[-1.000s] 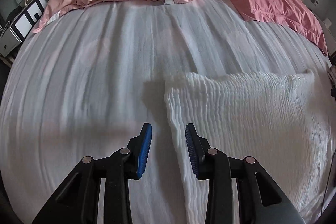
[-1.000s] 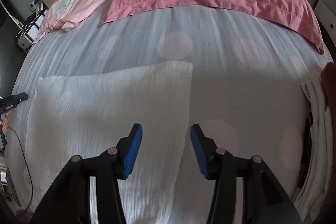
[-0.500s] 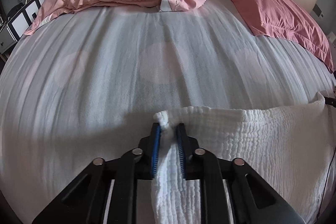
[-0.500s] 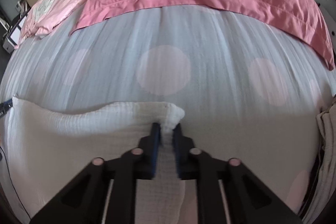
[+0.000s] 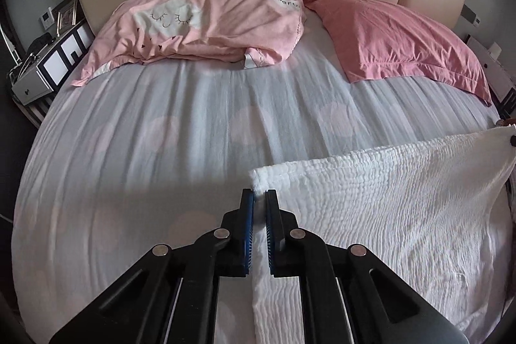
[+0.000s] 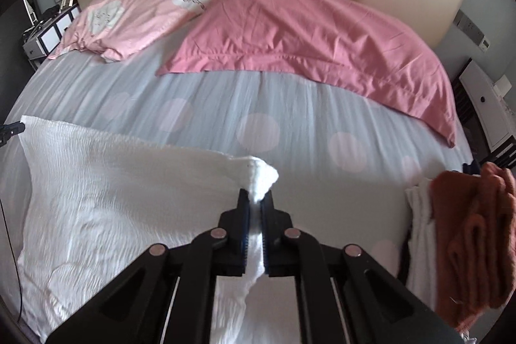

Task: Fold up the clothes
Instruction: 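Pinch the blanket end with both grippers and lift it over the blanket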

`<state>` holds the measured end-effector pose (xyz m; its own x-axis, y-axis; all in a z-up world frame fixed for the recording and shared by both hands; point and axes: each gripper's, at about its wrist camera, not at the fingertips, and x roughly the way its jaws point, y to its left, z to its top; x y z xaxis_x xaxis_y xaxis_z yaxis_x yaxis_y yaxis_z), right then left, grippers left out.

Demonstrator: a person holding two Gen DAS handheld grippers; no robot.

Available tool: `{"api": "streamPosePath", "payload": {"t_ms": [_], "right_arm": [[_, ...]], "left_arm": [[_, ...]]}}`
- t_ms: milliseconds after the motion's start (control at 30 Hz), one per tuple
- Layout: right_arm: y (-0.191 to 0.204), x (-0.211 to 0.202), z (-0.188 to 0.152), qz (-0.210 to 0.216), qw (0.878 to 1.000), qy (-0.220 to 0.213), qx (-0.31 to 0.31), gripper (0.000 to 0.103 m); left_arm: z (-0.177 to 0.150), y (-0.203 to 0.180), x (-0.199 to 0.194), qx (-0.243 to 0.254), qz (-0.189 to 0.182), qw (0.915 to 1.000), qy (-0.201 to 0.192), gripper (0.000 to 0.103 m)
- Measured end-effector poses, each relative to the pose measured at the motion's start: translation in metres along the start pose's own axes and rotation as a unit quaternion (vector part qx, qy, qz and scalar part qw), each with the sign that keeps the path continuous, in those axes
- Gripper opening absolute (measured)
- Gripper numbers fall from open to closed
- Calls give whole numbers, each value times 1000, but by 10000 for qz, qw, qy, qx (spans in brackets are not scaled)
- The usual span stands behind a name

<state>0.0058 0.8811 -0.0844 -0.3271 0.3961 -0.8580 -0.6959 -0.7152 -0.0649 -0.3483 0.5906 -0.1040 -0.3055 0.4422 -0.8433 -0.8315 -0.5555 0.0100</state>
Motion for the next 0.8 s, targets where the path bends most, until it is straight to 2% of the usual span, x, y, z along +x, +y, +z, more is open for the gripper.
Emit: {"api": "streamPosePath", "payload": {"t_ms": [267,533,633,800], "right_arm": [[6,-119,-71,259,9985,-471,-51,6],[28,-217,-169,670,9950,-716,-178,6],[39,-240,-211,805,9939,-700,-263,6],[56,-251,-278,917,9939,-465,-402,6]], "left_arm": [[-59,12,-124,249,-62,9990,-367,7],[-154,18,-239,533,-313,9960,-652,7],[-194,16,-263,711,-344,9951,-598,7],[-259,6,-267,1046,-278,9939,-210,7]]}}
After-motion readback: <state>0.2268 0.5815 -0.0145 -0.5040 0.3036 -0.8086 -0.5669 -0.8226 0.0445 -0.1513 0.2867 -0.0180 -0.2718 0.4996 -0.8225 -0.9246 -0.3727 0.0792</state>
